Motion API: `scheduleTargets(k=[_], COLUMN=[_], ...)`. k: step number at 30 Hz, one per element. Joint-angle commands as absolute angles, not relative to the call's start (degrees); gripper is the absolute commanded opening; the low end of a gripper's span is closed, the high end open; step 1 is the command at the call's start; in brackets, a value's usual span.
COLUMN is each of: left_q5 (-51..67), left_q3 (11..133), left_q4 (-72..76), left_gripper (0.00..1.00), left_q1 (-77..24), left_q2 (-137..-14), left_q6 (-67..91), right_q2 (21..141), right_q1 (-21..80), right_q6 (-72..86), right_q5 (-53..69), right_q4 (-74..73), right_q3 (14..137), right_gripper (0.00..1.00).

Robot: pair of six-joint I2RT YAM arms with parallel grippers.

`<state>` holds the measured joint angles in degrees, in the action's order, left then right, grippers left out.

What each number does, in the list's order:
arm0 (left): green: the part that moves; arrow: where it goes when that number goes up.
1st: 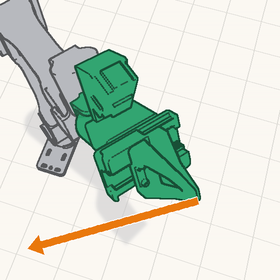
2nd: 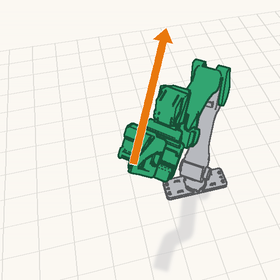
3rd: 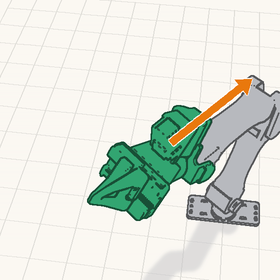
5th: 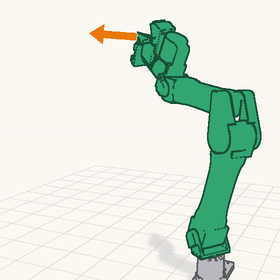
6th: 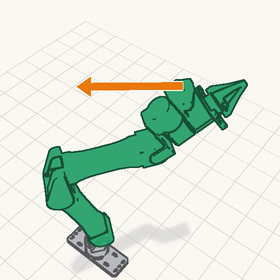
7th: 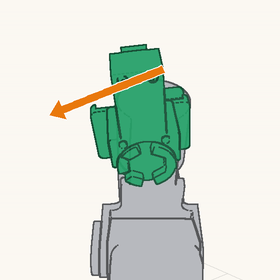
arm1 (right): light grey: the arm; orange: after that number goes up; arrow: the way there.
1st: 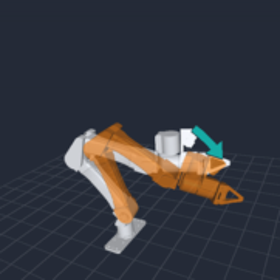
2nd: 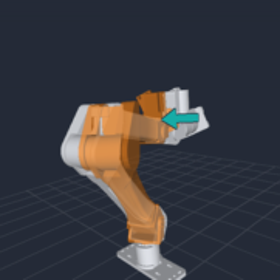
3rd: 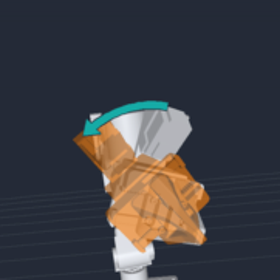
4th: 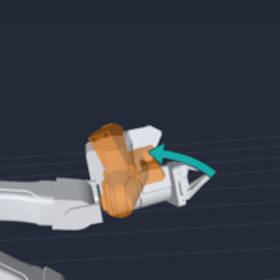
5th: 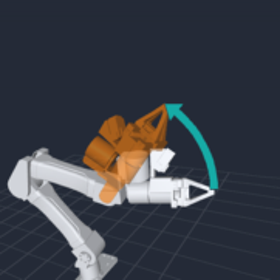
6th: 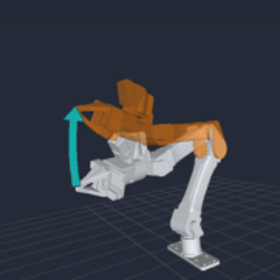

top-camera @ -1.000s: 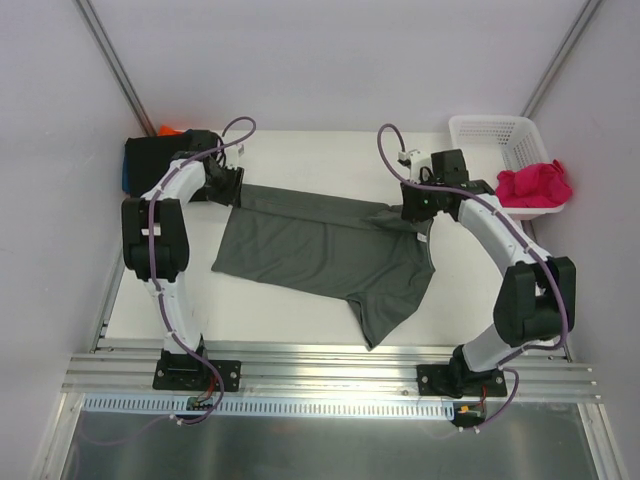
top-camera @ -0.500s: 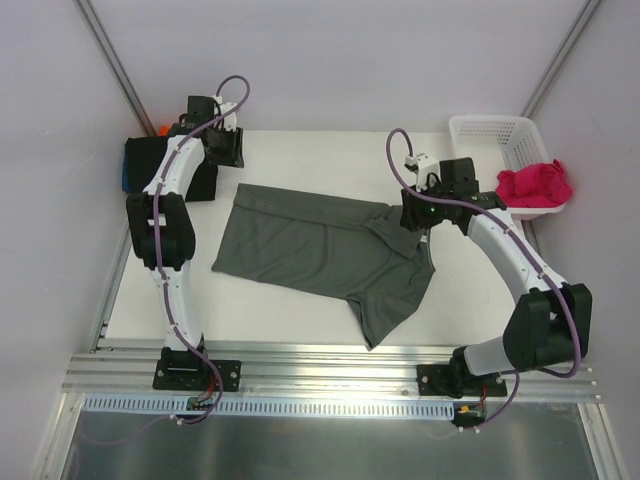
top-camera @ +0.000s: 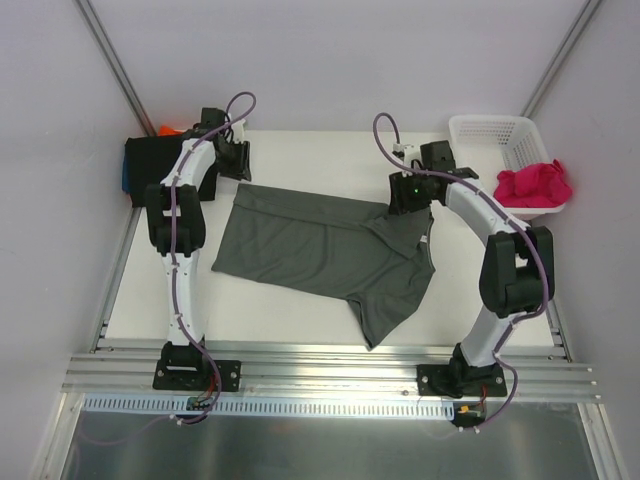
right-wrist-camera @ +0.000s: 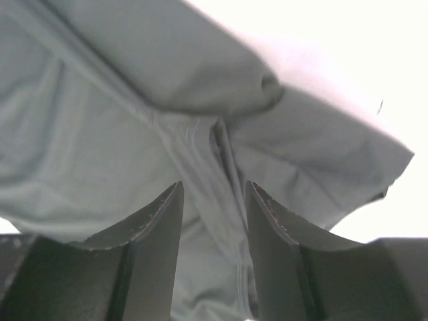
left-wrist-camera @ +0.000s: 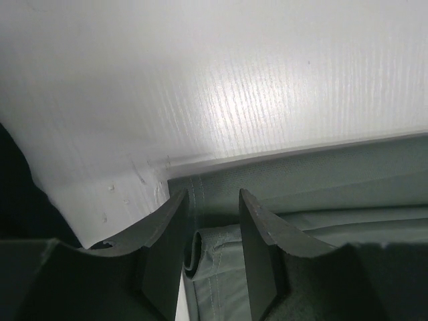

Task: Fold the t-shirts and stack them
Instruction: Fold the tshirt

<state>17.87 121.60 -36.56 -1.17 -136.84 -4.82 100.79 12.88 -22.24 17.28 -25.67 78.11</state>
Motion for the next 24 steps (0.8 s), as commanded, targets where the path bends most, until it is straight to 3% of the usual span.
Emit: scheduleTargets(k=[1,15,24], left_q5=[19.4,21.2,21.3], left_q3=[123.4,110.2,98.0], left_q4=[-37.4,-39.0,-39.6], left_gripper=[0.36,0.36,0.35], left_q1=[-1.7,-1.6,-1.2], left_q2=[-135.8,-126.0,-114.5], left_q6=[-3.8,-5.1,-6.7], right_q2=[104.2,113.3,112.3], right_q1=[12.7,13.1,14.4], right_q6=[-19.6,-14.3,-13.3], right_q5=[18.8,20.7,20.9], right_q4=[-23.9,-22.9,-22.8], right_q3=[83.9,91.5,91.6], right_gripper=[0.45,0.45,0.45])
